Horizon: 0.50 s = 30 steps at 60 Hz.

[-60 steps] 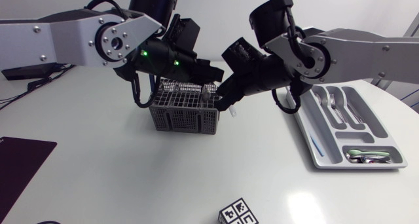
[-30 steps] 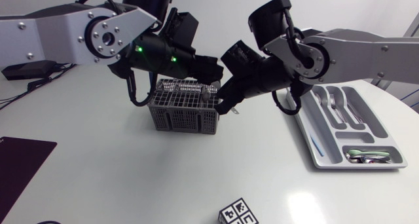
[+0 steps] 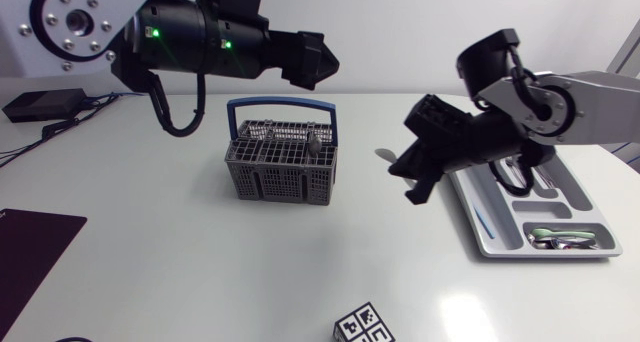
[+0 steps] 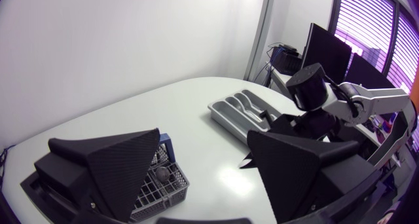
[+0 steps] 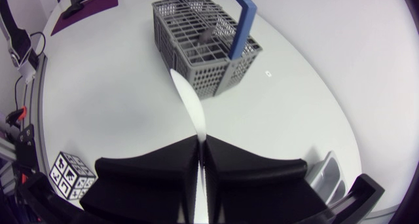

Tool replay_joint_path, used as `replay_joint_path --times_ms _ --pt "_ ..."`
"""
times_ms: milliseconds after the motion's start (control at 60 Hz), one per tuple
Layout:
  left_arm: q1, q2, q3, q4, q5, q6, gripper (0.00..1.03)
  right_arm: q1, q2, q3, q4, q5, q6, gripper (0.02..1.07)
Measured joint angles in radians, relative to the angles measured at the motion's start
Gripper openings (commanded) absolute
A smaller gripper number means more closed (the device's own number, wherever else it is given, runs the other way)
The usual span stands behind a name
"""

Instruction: Transfer all utensils from the basket to the drawer tray.

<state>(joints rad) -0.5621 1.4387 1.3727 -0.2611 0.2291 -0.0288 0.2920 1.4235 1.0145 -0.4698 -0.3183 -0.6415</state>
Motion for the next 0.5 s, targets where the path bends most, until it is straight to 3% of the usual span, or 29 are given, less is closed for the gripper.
replay_joint_path --times_ms 267,500 --pt "0.018 0.001 -0.024 -0.037 -0.027 0.085 0.96 -0.375 -0.069 -0.091 -0.122 -0.073 -0.389 0.08" --pt "0.017 0.008 -0.062 -0.072 -0.052 0.169 0.97 -0.677 -0.063 -0.112 -0.163 -0.079 -0.761 0.08"
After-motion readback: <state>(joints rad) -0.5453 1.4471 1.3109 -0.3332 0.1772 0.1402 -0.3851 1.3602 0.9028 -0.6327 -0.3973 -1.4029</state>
